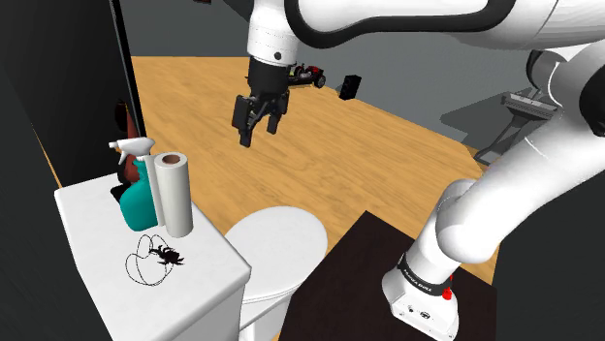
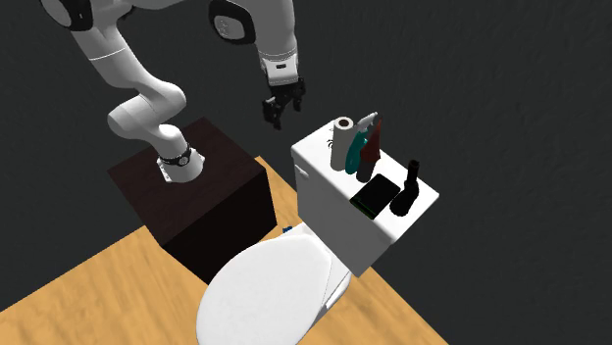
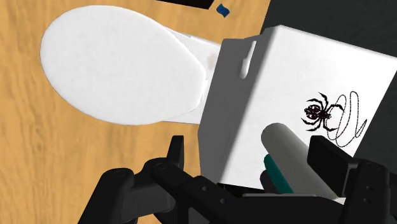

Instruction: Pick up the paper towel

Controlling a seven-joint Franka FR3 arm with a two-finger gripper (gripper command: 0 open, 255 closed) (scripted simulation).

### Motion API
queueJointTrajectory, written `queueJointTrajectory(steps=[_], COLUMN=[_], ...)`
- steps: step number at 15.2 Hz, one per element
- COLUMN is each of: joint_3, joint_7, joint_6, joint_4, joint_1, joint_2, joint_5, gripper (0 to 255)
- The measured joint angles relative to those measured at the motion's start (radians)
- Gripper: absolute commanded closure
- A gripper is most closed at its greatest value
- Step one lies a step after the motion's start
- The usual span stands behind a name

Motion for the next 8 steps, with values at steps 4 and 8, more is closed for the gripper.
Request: queueJointTrajectory(steps=[4, 8], joint_3=[0.059, 0.110], joint_7=[0.091, 0.195], joint_6=[0.012, 0.012], joint_4=[0.128, 0.267], joint_1=[0.013, 0.048], joint_2=[0.151, 0.313], joint_5=[-0.054, -0.129], gripper=[0, 0])
